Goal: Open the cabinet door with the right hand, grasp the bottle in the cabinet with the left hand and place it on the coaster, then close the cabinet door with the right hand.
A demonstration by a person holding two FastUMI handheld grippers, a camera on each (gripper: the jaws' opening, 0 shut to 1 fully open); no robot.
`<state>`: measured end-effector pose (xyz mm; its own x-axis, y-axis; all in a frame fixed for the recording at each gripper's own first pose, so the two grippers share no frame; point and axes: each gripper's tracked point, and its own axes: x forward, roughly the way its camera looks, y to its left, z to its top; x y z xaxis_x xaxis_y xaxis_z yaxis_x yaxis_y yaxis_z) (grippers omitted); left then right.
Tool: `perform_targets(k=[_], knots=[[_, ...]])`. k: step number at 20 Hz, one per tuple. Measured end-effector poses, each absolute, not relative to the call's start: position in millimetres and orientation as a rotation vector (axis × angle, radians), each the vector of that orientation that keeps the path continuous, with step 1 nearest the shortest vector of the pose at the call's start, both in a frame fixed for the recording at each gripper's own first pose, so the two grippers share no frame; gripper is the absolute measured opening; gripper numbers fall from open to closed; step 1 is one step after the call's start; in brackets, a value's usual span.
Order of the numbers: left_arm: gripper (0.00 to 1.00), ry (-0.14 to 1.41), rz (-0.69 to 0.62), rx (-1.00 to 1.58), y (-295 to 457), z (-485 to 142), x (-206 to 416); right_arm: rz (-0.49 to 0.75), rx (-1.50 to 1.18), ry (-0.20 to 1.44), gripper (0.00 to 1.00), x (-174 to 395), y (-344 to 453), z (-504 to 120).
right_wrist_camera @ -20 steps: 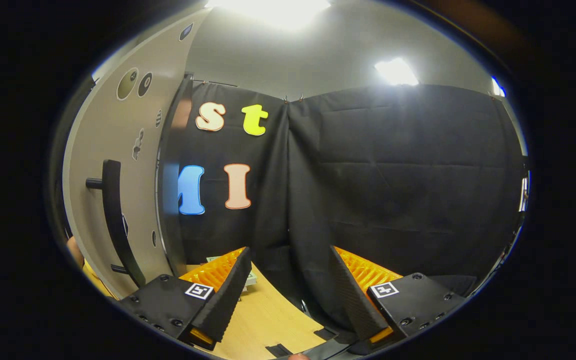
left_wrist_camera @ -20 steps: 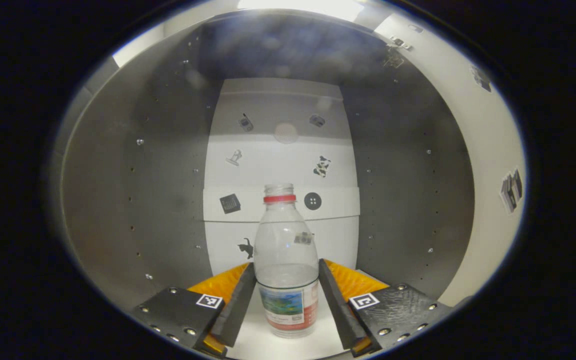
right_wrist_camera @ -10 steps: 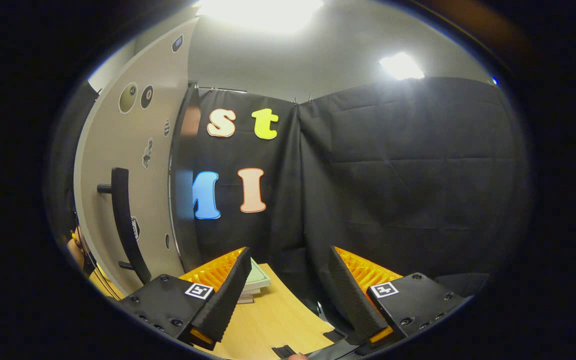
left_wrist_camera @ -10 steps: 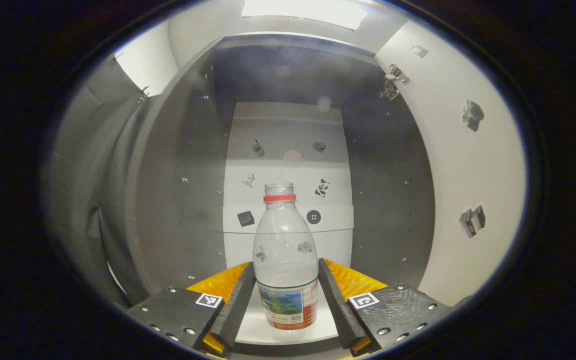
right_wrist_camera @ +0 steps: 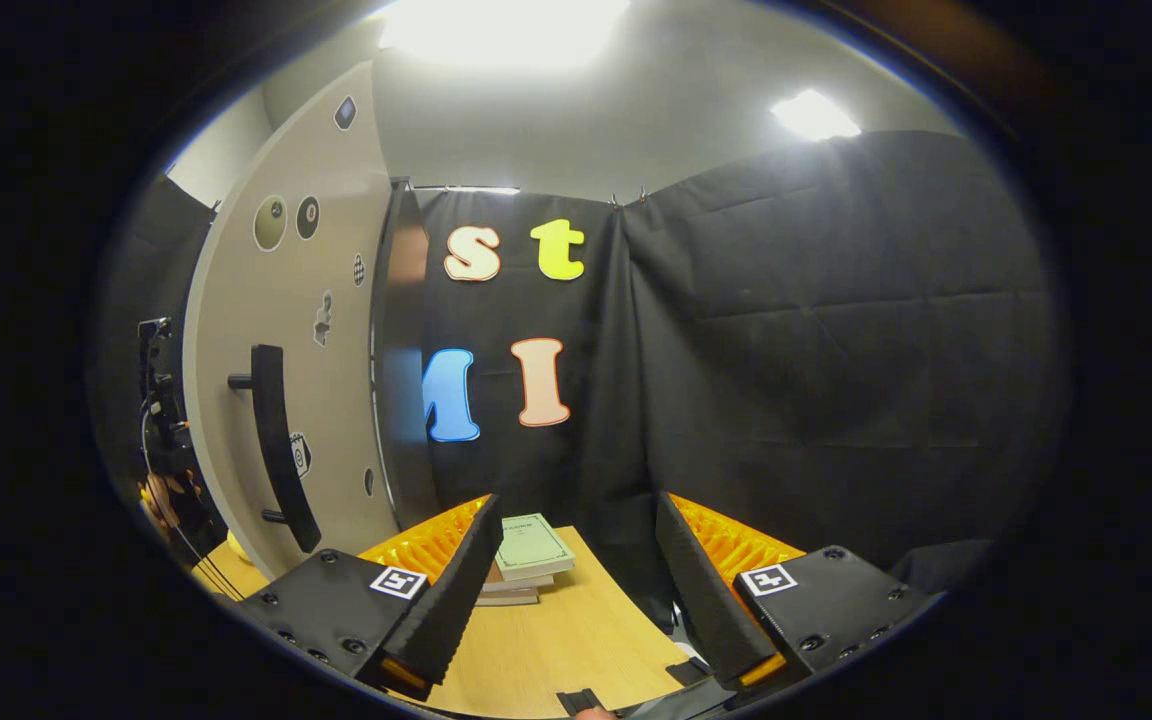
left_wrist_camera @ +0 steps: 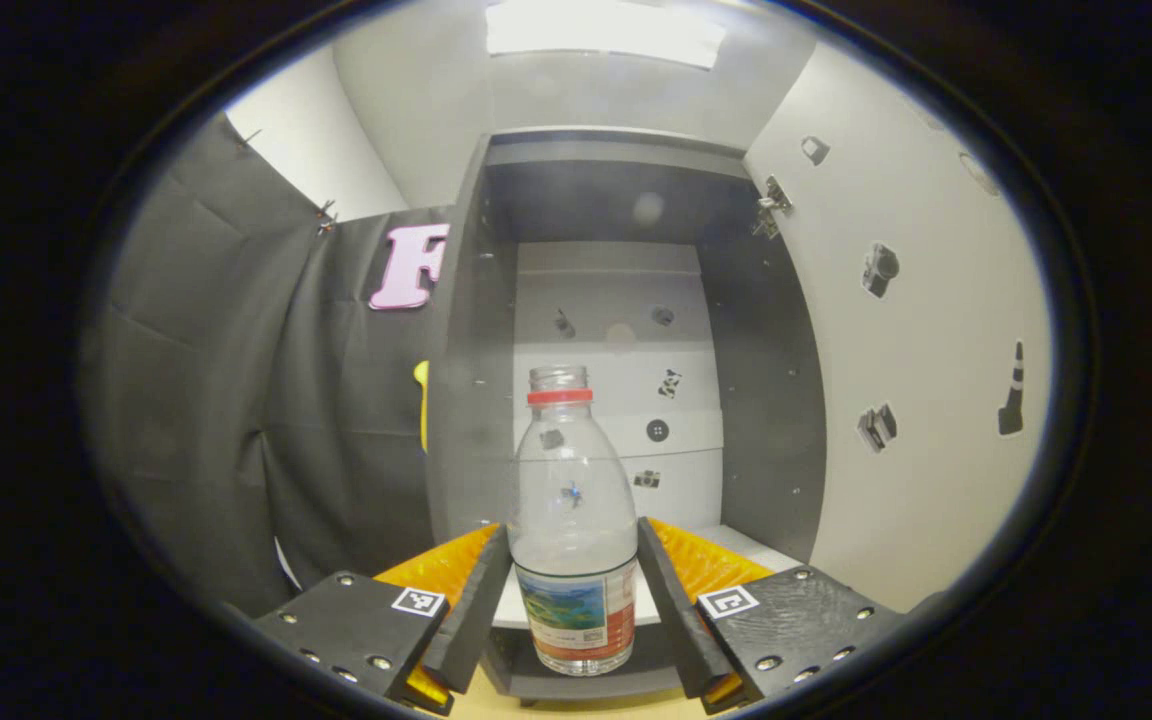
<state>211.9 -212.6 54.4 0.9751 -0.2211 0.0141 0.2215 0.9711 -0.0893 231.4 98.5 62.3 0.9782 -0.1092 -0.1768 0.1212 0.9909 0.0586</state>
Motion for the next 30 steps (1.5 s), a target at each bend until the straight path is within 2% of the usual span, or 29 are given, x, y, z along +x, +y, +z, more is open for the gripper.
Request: perform_targets(k=[1, 2, 13, 15, 16, 17, 24, 30], knots=[[0.76, -0.005, -0.212, -0.088, -205.1, 52.4, 201.7, -0.103, 0.073, 0.175, 0.98, 231.6, 100.1, 61.9], [0.74, -0.005, -0.201, -0.084, -197.8, 50.5, 193.0, -0.091, 0.075, 0.174, 0.98, 231.1, 101.3, 61.0], [0.74, -0.01, -0.129, -0.039, -142.1, 4.0, 96.6, 0.003, 0.132, 0.142, 0.98, 234.5, 119.0, 58.2], [0.79, 0.0, -0.128, -0.046, -137.9, -10.4, 86.5, 0.01, 0.14, 0.143, 0.98, 231.6, 121.6, 56.5], [0.76, 0.004, -0.126, -0.05, -135.4, -16.9, 84.7, 0.011, 0.144, 0.142, 0.98, 230.0, 122.7, 56.1], [0.74, 0.01, -0.122, -0.051, -130.9, -27.4, 76.8, 0.013, 0.148, 0.14, 0.98, 229.6, 124.4, 55.9], [0.74, 0.072, -0.084, -0.06, -103.4, -105.5, 43.3, 0.003, 0.143, 0.087, 0.98, 223.0, 132.6, 61.1], [0.77, 0.095, -0.075, -0.05, -88.3, -160.9, 22.6, 0.003, 0.094, 0.137, 0.98, 221.2, 144.1, 40.3]])
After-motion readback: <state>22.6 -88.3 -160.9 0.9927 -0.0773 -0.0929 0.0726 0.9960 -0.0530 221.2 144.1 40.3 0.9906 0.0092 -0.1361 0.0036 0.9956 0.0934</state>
